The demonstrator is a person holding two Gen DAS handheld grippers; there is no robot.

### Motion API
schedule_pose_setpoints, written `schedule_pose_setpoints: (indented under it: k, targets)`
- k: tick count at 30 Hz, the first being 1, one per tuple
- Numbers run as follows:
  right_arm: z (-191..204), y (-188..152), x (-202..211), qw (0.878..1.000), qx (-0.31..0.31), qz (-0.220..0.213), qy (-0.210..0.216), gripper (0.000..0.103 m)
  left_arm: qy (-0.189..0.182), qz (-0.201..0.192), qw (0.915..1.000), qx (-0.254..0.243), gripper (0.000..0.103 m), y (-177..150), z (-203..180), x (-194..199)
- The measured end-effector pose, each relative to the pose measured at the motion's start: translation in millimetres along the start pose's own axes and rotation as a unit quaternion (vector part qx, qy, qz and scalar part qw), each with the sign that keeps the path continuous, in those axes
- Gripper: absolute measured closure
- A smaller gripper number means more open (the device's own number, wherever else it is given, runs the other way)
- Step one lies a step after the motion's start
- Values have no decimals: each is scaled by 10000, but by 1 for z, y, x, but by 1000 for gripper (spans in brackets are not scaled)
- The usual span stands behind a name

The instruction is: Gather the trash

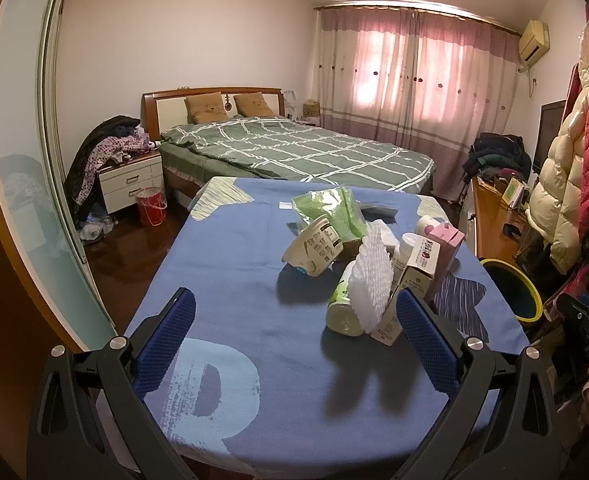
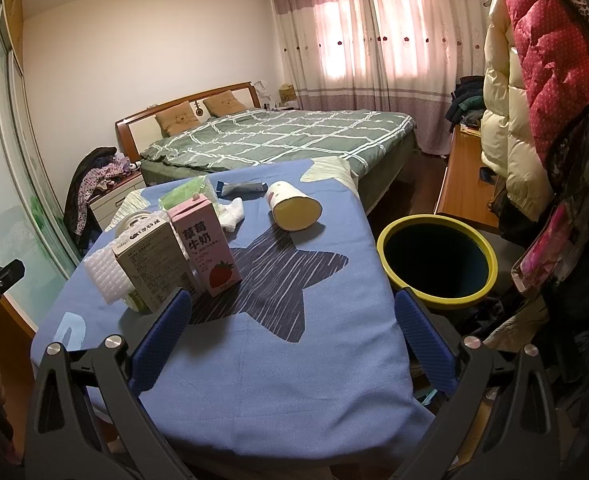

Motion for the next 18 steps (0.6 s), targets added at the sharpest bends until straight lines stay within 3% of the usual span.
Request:
schedule_pose_setpoints:
  k: [18]
  targets:
    - [0,-2,-2,10000,-11,7,12,6,-4,6,10000,-24,4,-2,-3,-1]
Point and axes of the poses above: each gripper's, at about its wrist camera, not at the fingertips, and x roughly against the way its jaws point, z to its left, y to its top, the point moved 1 cm from there along -x, roughly the way its jaws point, and after that the axes turned 13 degrees about y, right-handed, at the moved point
